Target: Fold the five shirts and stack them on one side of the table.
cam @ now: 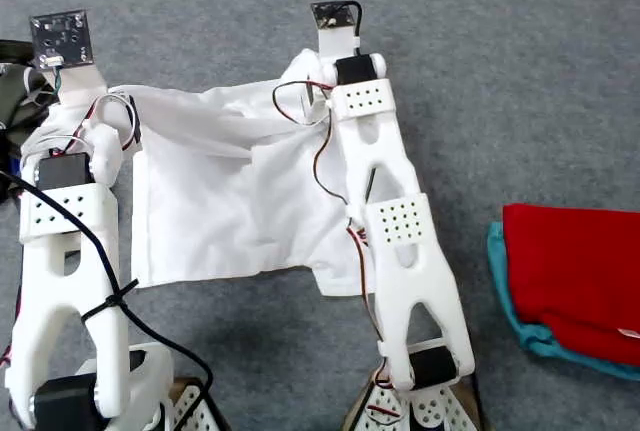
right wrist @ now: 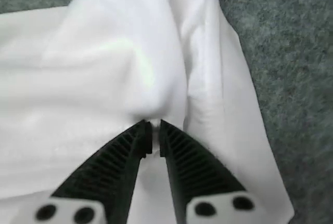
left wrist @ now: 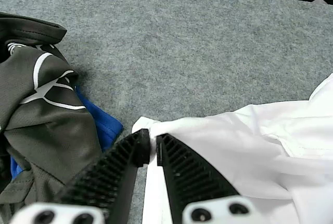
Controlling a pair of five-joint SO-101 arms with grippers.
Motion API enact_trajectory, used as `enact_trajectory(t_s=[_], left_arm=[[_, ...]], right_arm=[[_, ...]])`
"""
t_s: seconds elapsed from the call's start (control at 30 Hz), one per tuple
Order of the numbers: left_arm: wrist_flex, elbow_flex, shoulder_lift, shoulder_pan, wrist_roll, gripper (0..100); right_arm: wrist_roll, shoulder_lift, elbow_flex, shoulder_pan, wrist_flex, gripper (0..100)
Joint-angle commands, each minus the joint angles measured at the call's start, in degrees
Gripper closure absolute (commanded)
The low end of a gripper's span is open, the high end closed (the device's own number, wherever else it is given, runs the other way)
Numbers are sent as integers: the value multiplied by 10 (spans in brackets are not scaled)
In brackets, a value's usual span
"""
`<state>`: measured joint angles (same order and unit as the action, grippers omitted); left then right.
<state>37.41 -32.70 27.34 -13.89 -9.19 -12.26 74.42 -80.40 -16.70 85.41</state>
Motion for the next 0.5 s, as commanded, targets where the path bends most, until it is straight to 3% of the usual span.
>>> enact_trajectory(t_s=[0.0, 0.47], left_arm=[[4, 14, 22, -4, -1, 981], [4, 14, 24, -4, -1, 981]], right_arm=[[7, -5, -30, 10, -7, 968], [-7, -136, -30, 10, 25, 990]])
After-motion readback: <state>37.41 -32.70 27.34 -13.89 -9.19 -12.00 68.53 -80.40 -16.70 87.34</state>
